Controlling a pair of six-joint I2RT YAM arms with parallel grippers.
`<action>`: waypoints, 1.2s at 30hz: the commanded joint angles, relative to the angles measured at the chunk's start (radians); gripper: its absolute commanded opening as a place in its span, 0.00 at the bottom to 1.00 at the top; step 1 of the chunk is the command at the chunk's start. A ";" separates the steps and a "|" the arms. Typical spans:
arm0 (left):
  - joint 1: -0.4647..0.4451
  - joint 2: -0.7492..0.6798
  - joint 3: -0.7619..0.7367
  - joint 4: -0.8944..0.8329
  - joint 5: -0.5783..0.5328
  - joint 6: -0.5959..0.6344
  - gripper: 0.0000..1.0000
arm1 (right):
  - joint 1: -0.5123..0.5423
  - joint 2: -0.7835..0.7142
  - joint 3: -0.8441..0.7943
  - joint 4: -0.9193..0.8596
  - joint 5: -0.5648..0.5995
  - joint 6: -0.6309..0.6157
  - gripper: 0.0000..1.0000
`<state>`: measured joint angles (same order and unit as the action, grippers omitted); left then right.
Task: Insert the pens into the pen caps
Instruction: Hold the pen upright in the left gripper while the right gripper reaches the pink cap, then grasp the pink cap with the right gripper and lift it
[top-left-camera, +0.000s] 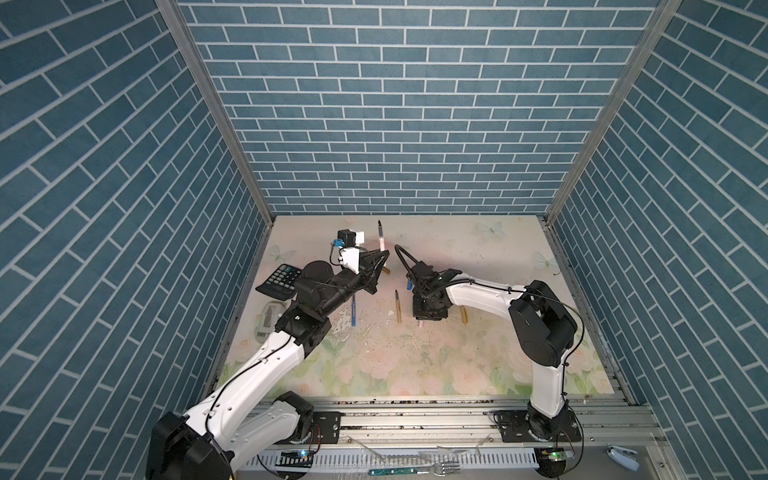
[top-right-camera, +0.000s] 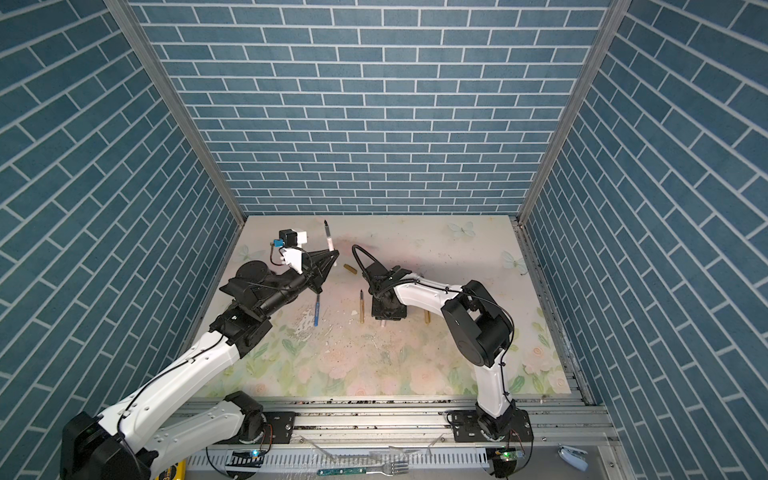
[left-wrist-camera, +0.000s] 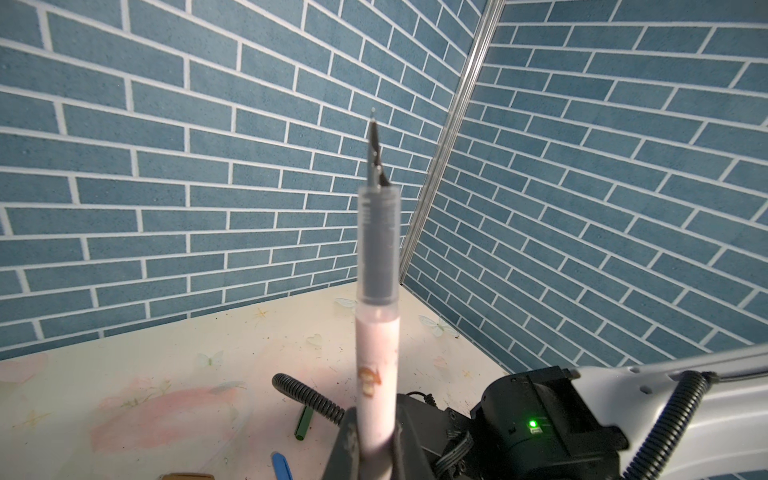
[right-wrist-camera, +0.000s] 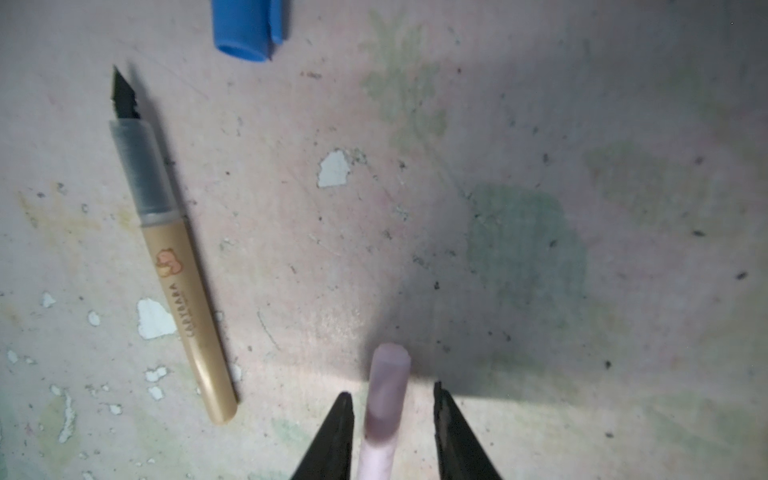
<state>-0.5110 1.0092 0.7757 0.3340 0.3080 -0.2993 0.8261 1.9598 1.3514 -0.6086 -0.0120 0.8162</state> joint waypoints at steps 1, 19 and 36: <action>-0.003 -0.009 0.027 0.004 0.011 -0.001 0.00 | -0.003 0.022 0.027 0.001 0.009 0.053 0.34; -0.003 -0.003 0.028 -0.001 0.013 0.004 0.00 | -0.015 -0.061 -0.069 0.152 0.013 0.053 0.10; -0.004 0.086 0.013 0.071 0.105 -0.010 0.00 | -0.016 -0.645 -0.475 0.772 0.153 -0.266 0.08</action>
<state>-0.5110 1.0767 0.7776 0.3618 0.3698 -0.3023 0.8124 1.3716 0.9020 -0.0151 0.0925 0.6689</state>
